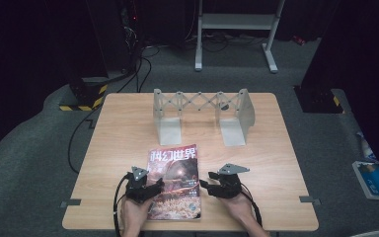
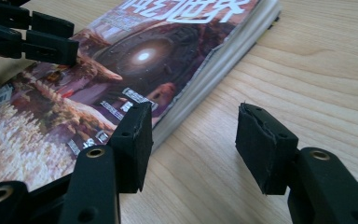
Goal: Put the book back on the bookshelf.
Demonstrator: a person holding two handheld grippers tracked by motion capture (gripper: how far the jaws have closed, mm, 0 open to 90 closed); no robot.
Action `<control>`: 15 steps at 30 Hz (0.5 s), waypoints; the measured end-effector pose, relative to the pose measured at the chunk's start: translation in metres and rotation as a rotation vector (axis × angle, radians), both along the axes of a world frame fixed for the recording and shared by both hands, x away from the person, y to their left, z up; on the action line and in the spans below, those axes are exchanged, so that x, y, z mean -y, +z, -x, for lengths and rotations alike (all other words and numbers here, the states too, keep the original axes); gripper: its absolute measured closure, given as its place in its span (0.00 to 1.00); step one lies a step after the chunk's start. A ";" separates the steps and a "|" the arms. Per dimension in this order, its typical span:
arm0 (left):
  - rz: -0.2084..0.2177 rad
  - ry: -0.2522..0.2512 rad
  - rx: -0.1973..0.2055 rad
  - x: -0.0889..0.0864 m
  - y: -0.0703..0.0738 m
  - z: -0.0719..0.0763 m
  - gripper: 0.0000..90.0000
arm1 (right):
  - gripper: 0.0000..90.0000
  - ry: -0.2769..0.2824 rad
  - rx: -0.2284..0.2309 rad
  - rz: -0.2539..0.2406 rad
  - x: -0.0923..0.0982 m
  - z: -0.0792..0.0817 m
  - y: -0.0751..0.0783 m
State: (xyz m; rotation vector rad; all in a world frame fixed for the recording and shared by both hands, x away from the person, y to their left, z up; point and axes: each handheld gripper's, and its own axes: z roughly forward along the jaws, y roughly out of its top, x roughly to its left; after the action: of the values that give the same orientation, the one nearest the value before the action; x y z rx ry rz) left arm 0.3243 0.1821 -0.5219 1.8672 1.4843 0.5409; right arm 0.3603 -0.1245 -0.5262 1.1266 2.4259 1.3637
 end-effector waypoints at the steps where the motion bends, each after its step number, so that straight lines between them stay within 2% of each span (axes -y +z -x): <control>1: -0.002 -0.005 0.005 0.001 0.000 -0.001 0.36 | 0.50 0.002 -0.005 0.000 -0.002 0.000 0.000; 8: 0.003 -0.022 0.003 0.008 0.000 -0.003 0.36 | 0.50 0.000 -0.026 0.023 -0.007 0.000 -0.003; 15: 0.011 -0.039 0.015 0.016 -0.001 -0.004 0.36 | 0.51 -0.002 -0.018 0.040 -0.007 0.000 -0.002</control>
State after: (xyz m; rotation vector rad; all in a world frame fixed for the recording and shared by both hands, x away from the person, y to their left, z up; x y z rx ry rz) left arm 0.3283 0.1666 -0.5233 1.8757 1.4351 0.5258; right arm 0.3603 -0.1179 -0.5287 1.1360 2.4519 1.3045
